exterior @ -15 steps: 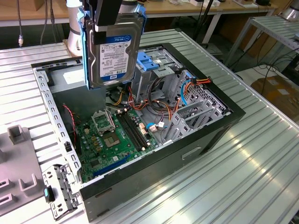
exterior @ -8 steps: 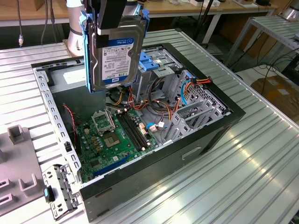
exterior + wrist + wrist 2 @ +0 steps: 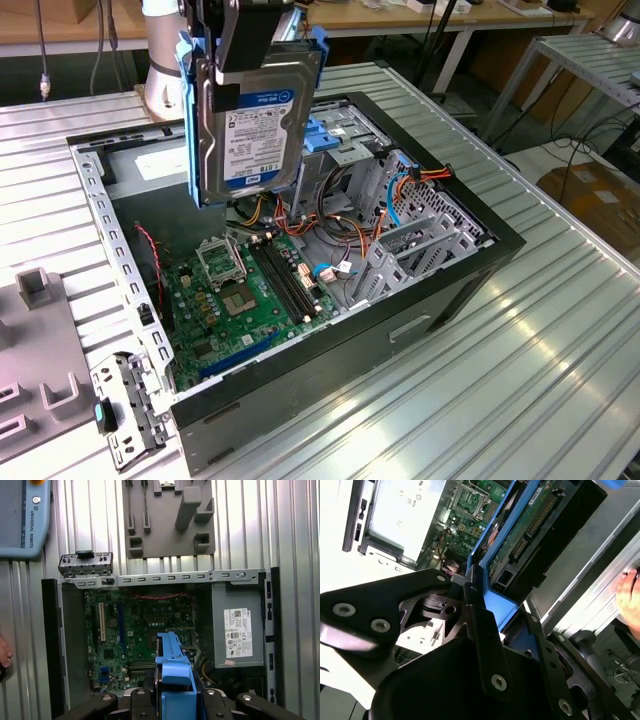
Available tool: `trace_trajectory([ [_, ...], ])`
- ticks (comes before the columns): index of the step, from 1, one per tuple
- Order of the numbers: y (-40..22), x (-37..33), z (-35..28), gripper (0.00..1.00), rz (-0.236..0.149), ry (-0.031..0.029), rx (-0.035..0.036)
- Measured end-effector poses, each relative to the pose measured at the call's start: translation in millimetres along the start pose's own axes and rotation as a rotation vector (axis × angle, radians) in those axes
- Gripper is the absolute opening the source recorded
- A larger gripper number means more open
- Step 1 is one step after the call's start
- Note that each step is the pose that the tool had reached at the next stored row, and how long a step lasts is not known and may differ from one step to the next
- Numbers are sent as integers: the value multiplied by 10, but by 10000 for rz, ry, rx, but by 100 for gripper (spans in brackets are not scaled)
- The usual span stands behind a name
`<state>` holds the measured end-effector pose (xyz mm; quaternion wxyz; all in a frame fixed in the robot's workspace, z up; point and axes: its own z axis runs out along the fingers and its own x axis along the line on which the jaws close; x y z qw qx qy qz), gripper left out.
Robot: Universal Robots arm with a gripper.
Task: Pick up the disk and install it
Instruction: 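Insert the disk into the insertion slot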
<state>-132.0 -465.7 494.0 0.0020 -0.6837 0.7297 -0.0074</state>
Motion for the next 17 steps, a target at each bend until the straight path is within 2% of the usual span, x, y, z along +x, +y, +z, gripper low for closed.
trace_trajectory([
  [9, -8, 119, 1, 37, 0, 0, 0],
  [12, -39, 164, 5, 37, 1, 0, 0],
  [17, -105, 177, 13, 37, 0, 0, 0],
])
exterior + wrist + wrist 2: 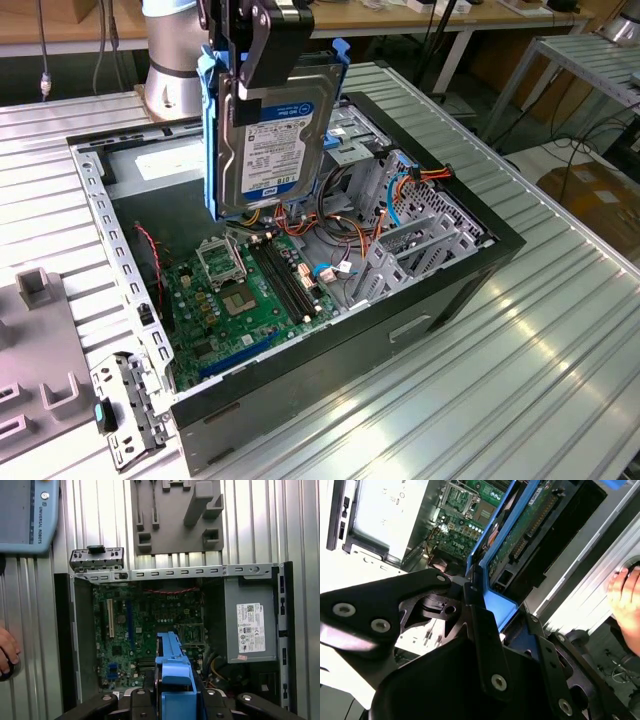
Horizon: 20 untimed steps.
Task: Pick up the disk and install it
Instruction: 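Insert the disk into the insertion slot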
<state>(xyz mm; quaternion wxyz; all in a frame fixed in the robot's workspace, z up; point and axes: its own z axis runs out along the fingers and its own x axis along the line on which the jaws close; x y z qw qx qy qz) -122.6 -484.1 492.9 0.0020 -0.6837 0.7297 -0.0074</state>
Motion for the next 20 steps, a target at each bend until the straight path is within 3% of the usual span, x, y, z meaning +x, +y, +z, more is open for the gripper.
trace_trajectory([
  [12, -47, 16, 8, 37, 0, 10, 1],
  [14, -101, 16, 10, 37, 2, 11, 1],
  [17, -255, 6, 24, 37, -7, 14, -1],
  [19, -405, -4, 44, 37, -34, 13, -1],
  [20, -416, 0, 48, 37, -72, 12, -1],
])
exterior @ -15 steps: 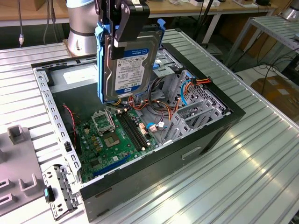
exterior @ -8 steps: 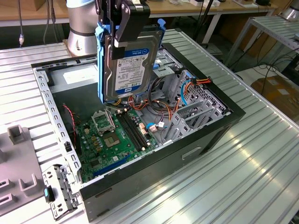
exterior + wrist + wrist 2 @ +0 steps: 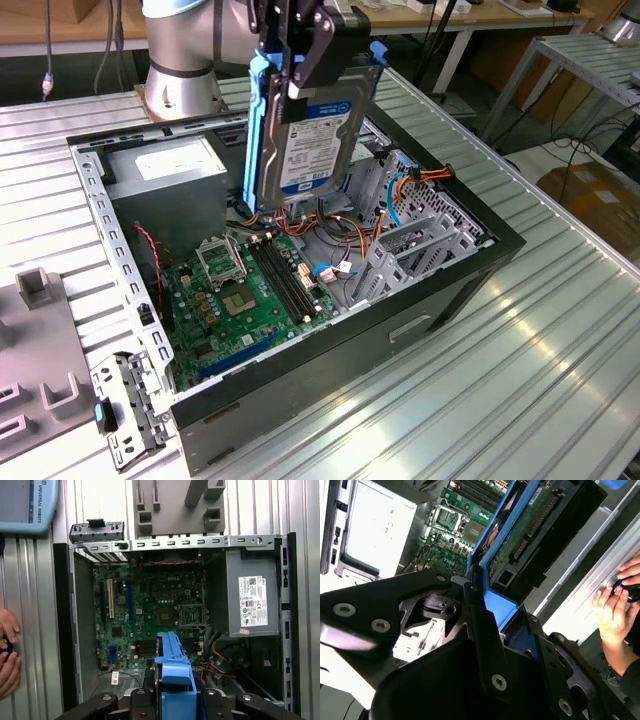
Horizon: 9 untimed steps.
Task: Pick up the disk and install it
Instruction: 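Insert the disk into the insertion slot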
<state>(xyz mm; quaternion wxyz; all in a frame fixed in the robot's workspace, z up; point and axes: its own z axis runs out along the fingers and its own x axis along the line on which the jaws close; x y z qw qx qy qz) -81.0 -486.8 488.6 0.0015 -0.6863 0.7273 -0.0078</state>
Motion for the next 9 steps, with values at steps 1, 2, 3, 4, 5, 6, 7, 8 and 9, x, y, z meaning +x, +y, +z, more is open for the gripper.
trace_trajectory([
  [1, -1, 8, 1, 37, -65, 1, 0],
  [2, -2, 16, 3, 37, -110, 0, 0],
  [3, -2, 27, 5, 37, -153, -1, 2],
  [4, -3, 41, 6, 37, -187, -2, 2],
  [5, -4, 59, 7, 37, -209, -1, 1],
  [6, -5, 76, 9, 37, -228, 0, 2],
  [7, -7, 96, 9, 37, -249, 10, 1],
  [8, -9, 115, 11, 37, -259, 14, 2],
  [9, -13, 145, 14, 37, -264, 17, 3],
])
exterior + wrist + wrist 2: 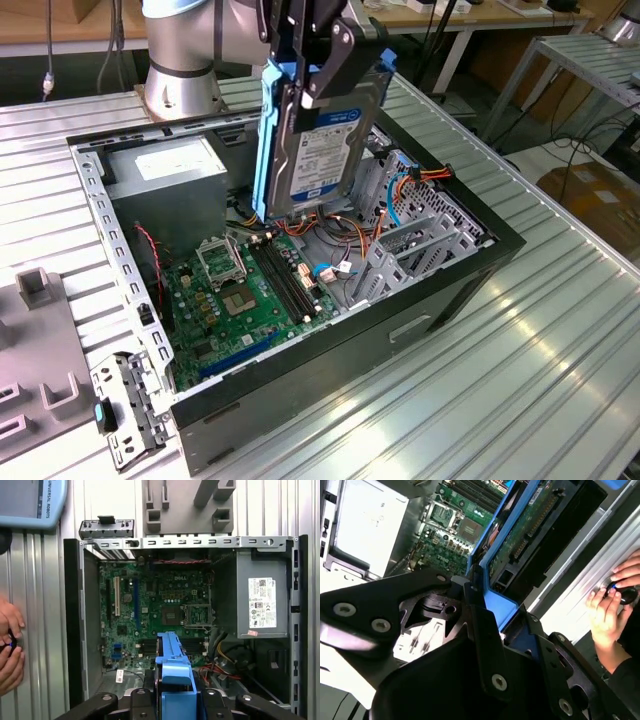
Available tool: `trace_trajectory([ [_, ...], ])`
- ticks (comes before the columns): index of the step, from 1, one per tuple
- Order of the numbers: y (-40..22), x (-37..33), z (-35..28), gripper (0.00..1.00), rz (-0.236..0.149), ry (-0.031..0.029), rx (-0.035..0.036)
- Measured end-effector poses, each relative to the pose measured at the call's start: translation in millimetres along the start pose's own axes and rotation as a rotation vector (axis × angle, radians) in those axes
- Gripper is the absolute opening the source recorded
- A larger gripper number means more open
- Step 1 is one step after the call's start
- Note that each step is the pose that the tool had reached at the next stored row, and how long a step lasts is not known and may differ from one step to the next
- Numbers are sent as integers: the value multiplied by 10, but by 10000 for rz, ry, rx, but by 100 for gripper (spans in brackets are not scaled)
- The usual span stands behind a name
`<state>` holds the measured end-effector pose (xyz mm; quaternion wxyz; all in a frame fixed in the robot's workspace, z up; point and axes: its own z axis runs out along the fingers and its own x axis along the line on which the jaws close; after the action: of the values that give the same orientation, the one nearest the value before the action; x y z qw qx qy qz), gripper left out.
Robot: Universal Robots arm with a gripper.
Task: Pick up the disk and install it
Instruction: 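Insert the disk into the insertion slot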
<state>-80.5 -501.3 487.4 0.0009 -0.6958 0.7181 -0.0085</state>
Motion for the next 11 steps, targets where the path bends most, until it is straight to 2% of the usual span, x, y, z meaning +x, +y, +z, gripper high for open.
trace_trajectory([
  [2, -7, 61, 3, 37, -5, 11, 1],
  [4, -18, 94, 5, 37, -14, 28, 0],
  [11, -91, 138, 23, 37, -219, 97, 5],
])
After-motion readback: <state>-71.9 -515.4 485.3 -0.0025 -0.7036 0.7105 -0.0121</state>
